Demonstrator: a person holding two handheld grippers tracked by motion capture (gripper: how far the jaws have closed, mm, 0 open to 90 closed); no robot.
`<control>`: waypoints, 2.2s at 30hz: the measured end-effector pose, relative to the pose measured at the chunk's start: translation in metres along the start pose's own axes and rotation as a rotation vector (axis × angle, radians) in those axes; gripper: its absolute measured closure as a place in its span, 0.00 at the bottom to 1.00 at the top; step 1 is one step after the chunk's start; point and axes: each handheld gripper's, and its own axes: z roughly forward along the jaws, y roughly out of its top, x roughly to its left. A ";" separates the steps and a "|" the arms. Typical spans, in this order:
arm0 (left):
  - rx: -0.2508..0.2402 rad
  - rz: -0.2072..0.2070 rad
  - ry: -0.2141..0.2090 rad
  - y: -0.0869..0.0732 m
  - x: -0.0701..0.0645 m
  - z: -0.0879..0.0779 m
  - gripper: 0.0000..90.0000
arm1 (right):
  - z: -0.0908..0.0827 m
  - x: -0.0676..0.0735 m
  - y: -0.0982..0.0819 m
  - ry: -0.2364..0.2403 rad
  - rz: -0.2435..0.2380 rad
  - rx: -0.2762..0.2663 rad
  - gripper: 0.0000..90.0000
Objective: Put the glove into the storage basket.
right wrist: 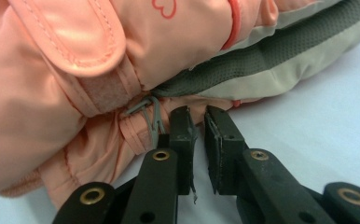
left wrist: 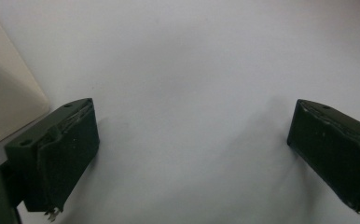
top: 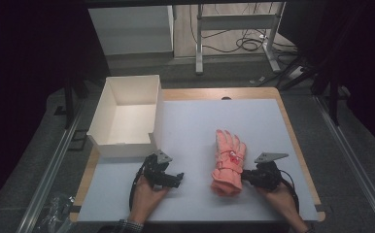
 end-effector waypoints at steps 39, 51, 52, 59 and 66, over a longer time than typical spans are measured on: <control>0.001 0.000 0.000 0.000 0.000 0.000 0.02 | 0.041 0.014 0.029 0.027 -0.002 -0.022 0.89; 0.001 0.001 0.000 0.000 0.000 0.000 0.02 | 0.057 0.017 0.042 0.022 -0.019 -0.028 0.91; 0.001 0.001 0.001 0.000 0.000 0.000 0.02 | 0.059 0.018 0.044 0.016 -0.023 -0.032 0.91; 0.001 0.001 0.001 0.000 0.000 0.000 0.02 | 0.059 0.020 0.043 0.011 -0.036 -0.035 0.88; 0.006 -0.002 0.000 0.000 0.000 0.000 0.02 | 0.050 0.024 0.042 -0.036 -0.079 -0.035 0.78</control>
